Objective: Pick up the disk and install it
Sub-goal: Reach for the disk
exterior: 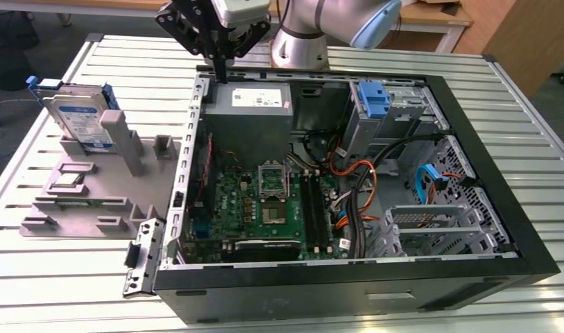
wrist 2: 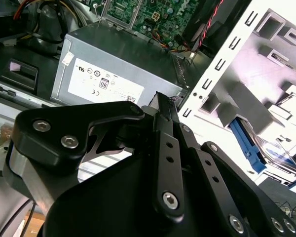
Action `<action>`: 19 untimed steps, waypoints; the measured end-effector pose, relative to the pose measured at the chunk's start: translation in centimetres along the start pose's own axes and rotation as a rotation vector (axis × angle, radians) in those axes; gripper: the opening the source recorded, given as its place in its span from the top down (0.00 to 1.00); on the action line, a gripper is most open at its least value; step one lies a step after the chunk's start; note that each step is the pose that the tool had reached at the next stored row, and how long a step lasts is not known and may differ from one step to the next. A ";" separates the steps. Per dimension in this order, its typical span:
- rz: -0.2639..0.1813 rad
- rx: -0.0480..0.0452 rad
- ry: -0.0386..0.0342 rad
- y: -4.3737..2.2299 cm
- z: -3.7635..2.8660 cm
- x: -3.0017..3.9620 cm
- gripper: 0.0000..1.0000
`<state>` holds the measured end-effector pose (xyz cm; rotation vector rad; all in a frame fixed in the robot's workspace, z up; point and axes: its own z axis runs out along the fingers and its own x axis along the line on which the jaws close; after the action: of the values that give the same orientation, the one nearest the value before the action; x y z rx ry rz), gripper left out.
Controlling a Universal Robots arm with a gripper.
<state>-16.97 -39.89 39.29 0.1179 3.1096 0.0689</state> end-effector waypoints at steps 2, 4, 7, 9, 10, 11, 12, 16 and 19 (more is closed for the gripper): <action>0.000 0.0001 -0.0001 -0.01 0.00 0.12 0.89; 0.000 0.0001 -0.0001 -0.02 -0.01 0.23 0.89; 0.000 0.0000 0.0000 -0.03 -0.01 0.40 0.89; 0.000 0.0000 -0.0001 -0.04 -0.01 0.56 0.89; 0.000 0.0000 -0.0001 -0.04 -0.02 0.60 0.89; 0.000 0.0001 -0.0001 -0.05 -0.02 0.65 0.89; 0.000 0.0000 0.0000 -0.05 -0.02 0.70 0.89; 0.000 0.0000 -0.0001 -0.07 -0.02 0.89 0.89; 0.000 0.0000 -0.0001 -0.08 -0.03 1.03 0.89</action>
<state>-18.01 -39.89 39.29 0.1178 3.1095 0.0689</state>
